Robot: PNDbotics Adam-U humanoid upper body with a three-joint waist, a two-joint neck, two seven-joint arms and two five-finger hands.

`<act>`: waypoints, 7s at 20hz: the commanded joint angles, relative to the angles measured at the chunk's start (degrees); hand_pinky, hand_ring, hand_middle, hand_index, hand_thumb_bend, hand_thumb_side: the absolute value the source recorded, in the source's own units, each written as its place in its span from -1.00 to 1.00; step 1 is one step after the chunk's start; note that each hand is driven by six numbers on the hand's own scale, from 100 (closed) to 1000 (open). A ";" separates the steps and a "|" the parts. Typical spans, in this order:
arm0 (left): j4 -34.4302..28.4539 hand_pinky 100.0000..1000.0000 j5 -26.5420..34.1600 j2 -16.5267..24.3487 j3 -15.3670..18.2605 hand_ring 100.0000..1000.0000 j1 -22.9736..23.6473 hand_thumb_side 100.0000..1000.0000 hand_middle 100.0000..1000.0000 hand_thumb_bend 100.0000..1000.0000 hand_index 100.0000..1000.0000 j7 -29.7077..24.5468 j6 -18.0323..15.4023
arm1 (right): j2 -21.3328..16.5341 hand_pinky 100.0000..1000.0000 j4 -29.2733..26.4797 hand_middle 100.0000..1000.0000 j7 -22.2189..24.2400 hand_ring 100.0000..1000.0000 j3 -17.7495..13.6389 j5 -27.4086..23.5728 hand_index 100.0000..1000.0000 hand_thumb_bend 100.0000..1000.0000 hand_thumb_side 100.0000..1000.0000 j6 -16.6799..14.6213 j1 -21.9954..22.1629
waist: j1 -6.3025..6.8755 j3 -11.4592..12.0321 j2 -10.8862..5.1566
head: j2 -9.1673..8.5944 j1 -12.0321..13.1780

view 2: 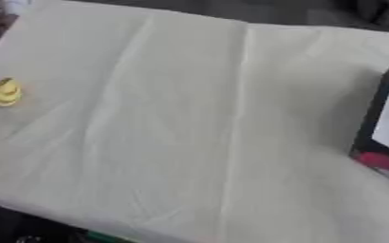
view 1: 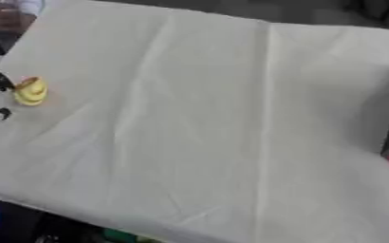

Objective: Pick up the objects with one hand, pass them to the other hand, and then place them into the box on the other side of the table.

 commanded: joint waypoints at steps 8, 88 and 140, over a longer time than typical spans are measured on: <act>-1.93 0.63 -2.47 1.71 1.73 0.48 -2.87 -1.00 0.30 -0.05 0.60 4.79 3.67 | -1.19 0.63 0.50 0.36 0.36 0.40 -1.20 -0.41 0.71 -1.00 -0.74 -0.95 0.14 | 0.15 0.06 -0.68 | -0.44 -0.88; -39.60 0.02 -3.74 -37.47 -9.13 -0.27 4.44 -1.00 -0.40 -1.00 -0.17 40.23 9.13 | 29.41 0.66 12.13 0.61 43.45 0.58 30.92 29.27 0.86 -0.51 -0.51 5.38 -36.18 | -0.59 -0.42 -2.29 | 0.60 -16.50; -48.80 0.29 17.10 -17.89 -0.51 0.23 15.52 -0.11 0.31 -0.60 0.62 49.29 16.87 | 1.97 0.25 9.61 -1.00 12.70 -0.38 8.20 -0.49 -0.12 -1.00 -1.00 15.64 -18.60 | 0.79 -1.58 -1.85 | 0.01 -22.39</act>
